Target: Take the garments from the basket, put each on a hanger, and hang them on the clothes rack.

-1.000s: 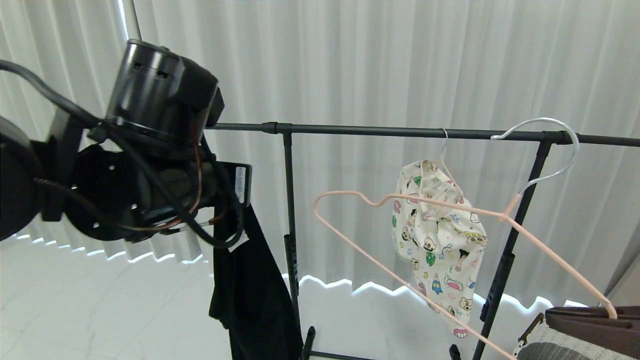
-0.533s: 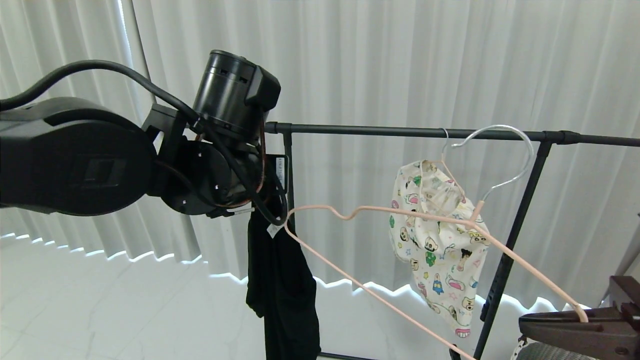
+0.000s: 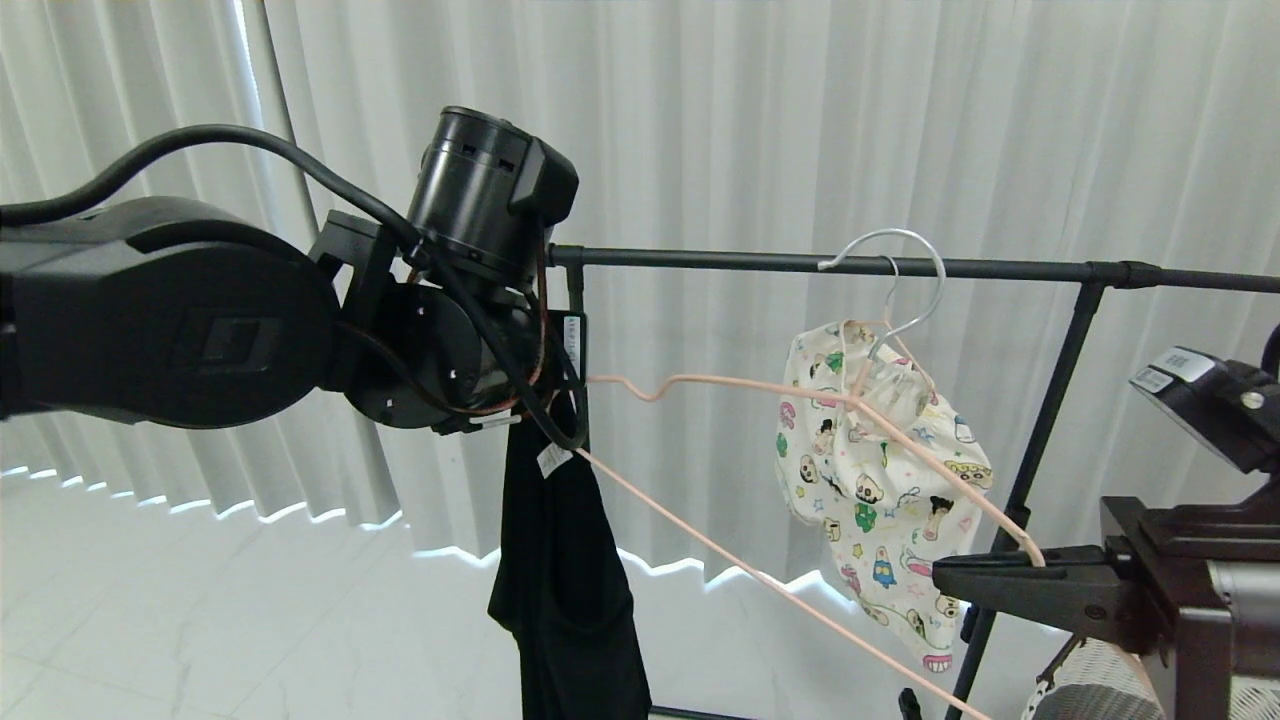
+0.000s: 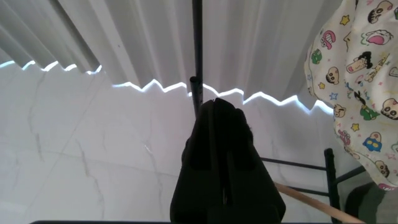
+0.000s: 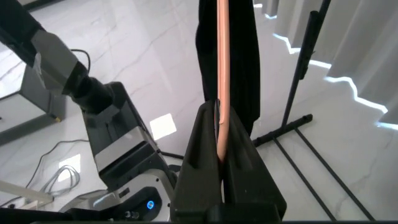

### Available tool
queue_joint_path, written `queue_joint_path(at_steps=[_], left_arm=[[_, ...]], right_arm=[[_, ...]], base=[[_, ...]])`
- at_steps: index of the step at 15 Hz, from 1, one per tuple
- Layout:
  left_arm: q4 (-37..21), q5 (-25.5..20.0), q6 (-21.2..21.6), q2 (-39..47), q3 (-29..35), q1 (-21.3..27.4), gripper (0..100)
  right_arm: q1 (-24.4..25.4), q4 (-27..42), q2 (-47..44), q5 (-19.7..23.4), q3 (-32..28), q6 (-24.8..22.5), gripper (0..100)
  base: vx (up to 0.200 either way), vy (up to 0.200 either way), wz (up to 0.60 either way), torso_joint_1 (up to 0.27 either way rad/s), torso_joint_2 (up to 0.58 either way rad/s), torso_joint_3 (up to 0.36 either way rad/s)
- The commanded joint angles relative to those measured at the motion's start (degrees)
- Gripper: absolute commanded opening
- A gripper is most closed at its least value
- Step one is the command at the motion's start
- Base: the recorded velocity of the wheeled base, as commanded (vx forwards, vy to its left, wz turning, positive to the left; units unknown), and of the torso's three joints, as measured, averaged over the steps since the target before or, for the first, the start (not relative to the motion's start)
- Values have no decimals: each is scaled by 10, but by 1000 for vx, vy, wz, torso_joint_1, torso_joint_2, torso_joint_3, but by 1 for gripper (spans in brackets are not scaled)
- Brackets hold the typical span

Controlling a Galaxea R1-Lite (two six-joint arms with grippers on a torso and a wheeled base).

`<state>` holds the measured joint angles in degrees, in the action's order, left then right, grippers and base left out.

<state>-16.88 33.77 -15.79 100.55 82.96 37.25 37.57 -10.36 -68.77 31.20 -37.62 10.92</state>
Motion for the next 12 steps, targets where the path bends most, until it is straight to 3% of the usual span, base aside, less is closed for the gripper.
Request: queue_joint_path(at_steps=[1, 6, 12], left_arm=[[0, 1, 0, 0, 1, 0, 0], [0, 34, -4, 22, 41, 5, 0], [0, 34, -10, 26, 57, 42, 0]], right_arm=[[0, -3, -23, 0, -8, 0, 0], [0, -33, -70, -10, -25, -1, 0], [27, -62, -95, -25, -35, 1, 0]], base=[[0, 0, 0, 0, 0, 0], [0, 0, 0, 0, 0, 0], [0, 0, 0, 0, 0, 0]])
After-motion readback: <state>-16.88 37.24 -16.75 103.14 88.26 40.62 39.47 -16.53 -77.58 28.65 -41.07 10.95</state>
